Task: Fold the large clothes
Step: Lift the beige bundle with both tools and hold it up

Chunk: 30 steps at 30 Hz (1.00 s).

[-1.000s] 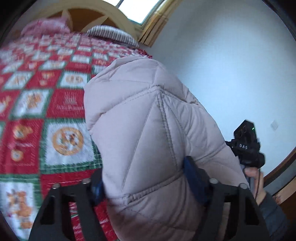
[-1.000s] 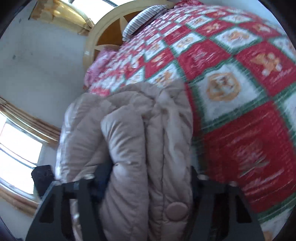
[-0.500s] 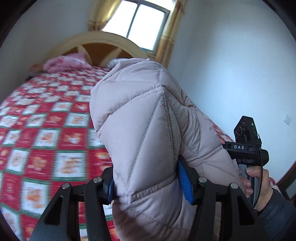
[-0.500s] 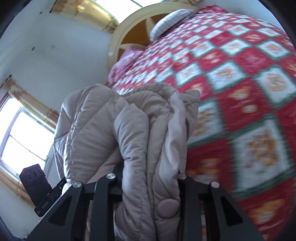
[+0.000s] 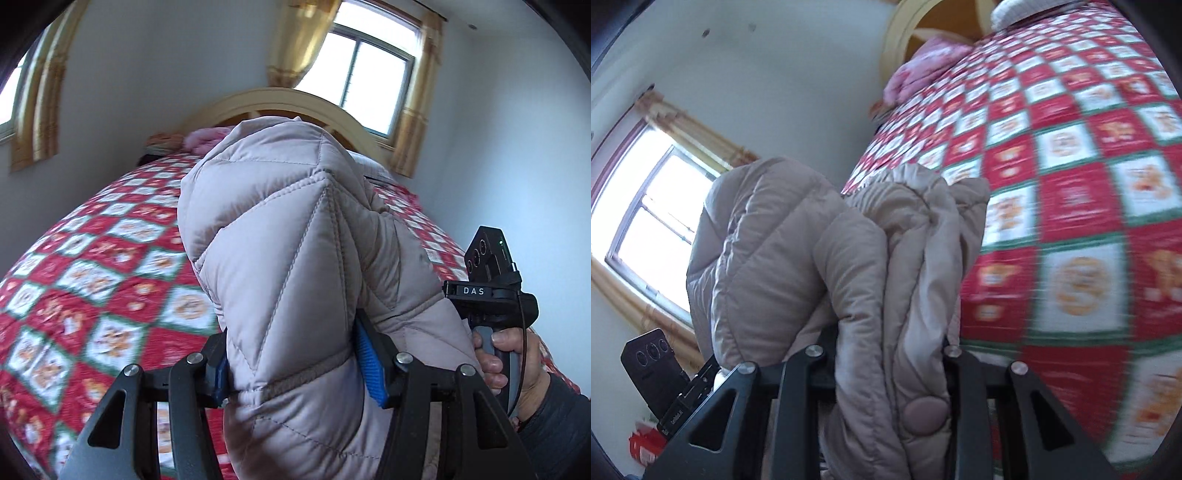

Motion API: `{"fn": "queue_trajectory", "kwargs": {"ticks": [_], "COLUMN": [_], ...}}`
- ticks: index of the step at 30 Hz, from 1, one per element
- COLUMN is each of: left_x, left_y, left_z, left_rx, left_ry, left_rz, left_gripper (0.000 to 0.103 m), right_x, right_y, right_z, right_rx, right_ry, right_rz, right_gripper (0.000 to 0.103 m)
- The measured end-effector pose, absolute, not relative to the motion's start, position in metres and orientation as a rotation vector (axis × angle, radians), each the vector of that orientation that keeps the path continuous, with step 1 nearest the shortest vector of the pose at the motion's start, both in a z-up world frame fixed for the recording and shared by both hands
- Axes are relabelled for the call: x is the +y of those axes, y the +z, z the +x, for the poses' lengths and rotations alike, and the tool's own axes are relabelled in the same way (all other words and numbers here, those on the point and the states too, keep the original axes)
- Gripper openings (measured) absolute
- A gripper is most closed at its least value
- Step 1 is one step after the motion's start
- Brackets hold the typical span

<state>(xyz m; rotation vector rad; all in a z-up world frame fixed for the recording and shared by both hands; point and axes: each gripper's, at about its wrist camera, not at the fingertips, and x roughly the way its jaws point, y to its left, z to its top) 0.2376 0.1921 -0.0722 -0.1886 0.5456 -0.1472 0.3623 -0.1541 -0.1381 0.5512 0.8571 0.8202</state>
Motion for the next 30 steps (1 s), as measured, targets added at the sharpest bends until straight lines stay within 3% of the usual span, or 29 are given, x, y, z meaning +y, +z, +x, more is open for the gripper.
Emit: {"fn": "queue_trajectory", "kwargs": {"ticks": [17, 30], "left_x": [0.298, 0.316], "left_y": [-0.122, -0.146], "left_z": [0.209, 0.200], "left_rx": [0.607, 0.634], "left_ry": [0.011, 0.056], "left_rz": [-0.315, -0.366], "left_gripper": [0.058, 0.079], "right_x": [0.007, 0.029], "right_y": [-0.159, -0.187], "right_z": [0.394, 0.410], "right_rx": [0.971, 1.025], "right_ry": [0.953, 0.906], "right_rz": [0.404, 0.377], "right_gripper": [0.031, 0.034]}}
